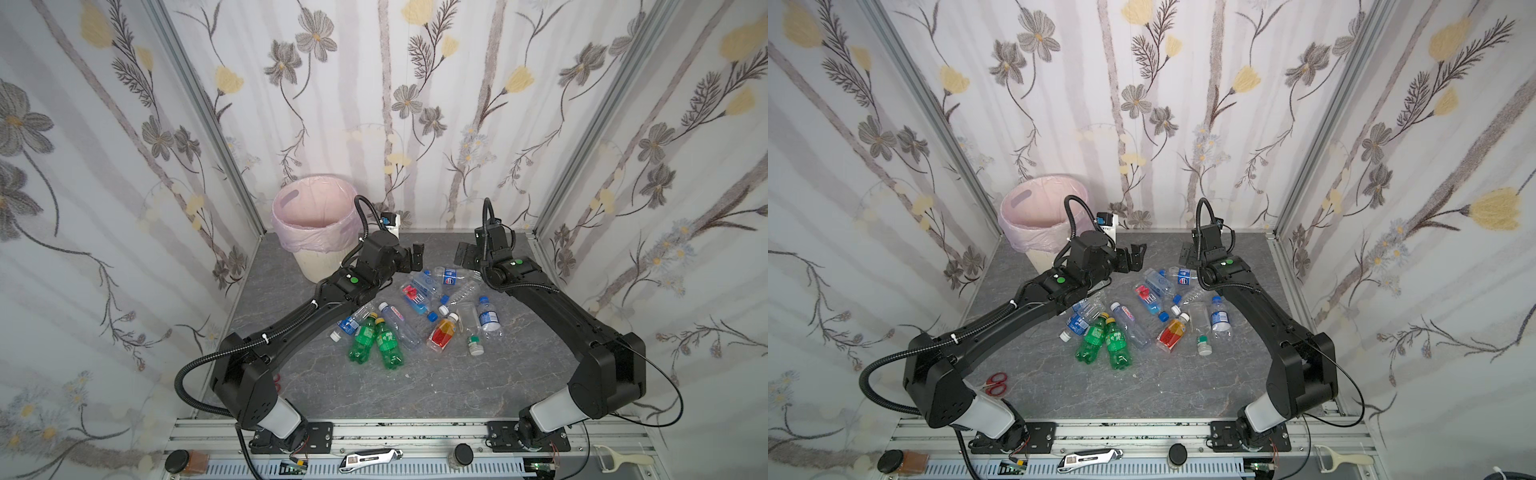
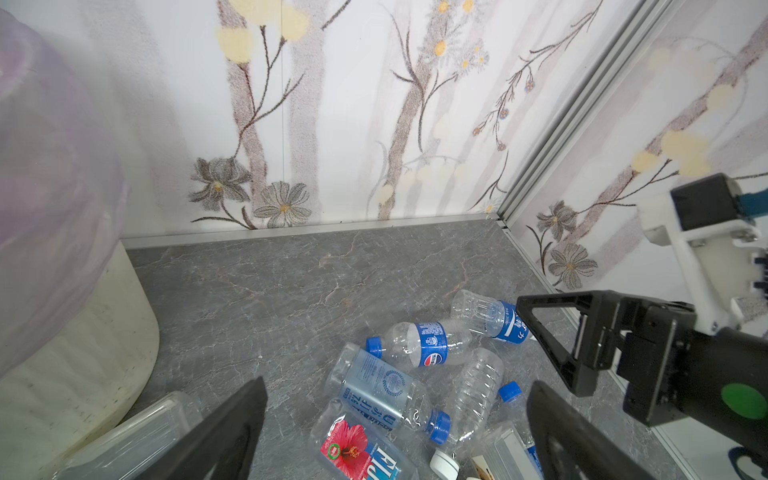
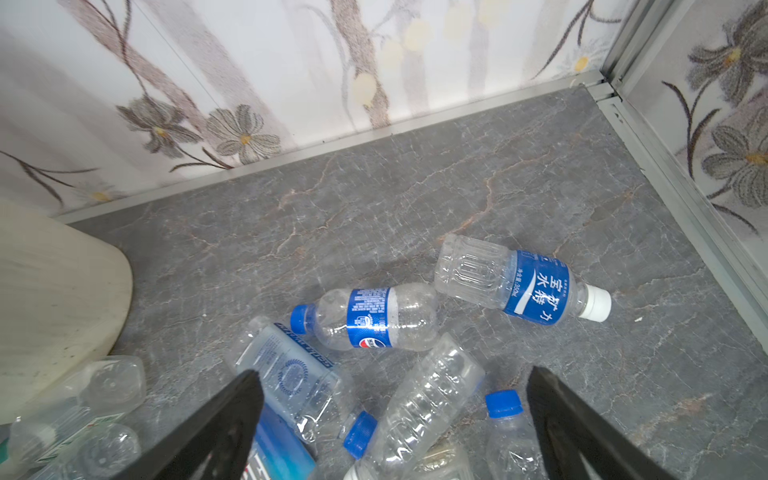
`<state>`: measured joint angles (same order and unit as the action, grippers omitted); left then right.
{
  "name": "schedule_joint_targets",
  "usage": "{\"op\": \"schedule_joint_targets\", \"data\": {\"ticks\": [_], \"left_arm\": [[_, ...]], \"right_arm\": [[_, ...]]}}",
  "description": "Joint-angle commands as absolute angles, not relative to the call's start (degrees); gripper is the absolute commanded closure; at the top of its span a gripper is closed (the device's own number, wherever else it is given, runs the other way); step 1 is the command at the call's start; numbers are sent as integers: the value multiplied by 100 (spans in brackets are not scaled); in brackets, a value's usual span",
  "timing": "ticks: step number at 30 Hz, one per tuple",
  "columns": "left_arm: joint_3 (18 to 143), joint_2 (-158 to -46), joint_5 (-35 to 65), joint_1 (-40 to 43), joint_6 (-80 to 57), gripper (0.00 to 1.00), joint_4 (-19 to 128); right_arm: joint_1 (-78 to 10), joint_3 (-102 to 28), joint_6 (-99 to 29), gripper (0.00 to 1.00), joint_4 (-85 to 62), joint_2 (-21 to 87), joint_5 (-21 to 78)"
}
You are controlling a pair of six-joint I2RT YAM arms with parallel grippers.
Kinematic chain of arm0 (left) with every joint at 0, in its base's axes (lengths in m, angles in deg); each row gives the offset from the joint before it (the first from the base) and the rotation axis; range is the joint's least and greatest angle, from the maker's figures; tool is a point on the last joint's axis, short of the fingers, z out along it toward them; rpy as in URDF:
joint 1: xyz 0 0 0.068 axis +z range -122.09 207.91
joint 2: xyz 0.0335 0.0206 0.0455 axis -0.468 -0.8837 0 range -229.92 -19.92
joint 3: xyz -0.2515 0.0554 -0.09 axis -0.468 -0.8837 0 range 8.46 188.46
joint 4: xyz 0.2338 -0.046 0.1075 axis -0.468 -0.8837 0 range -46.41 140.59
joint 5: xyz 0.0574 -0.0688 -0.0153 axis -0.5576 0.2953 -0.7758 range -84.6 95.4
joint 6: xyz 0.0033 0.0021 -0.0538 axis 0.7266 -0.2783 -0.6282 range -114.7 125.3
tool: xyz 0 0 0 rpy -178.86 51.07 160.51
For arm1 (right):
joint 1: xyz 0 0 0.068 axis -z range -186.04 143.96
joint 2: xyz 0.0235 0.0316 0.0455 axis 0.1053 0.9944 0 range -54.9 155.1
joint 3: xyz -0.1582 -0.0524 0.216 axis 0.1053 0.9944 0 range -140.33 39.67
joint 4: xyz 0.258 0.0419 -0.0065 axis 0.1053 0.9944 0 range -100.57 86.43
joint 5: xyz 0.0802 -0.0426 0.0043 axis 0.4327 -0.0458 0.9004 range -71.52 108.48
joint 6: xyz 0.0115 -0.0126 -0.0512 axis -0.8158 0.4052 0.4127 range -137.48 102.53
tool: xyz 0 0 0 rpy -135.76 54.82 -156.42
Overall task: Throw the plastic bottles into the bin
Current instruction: 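Move the left gripper back over the pile while the right gripper reaches the blue-label bottle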
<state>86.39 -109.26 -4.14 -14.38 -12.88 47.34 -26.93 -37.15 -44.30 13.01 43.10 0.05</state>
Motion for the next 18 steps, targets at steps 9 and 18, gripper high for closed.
{"op": "schedule_joint_targets", "data": {"ticks": [9, 18], "left_arm": [[9191, -11847, -702, -1713, -1204, 0, 4905], [9729, -12483, -499, -1719, -1235, 0, 4892]], "right_arm": [[-1687, -4273, -3807, 0, 1709, 5389, 281], [-1255, -4804, -3309, 0, 1883, 6265, 784]]}}
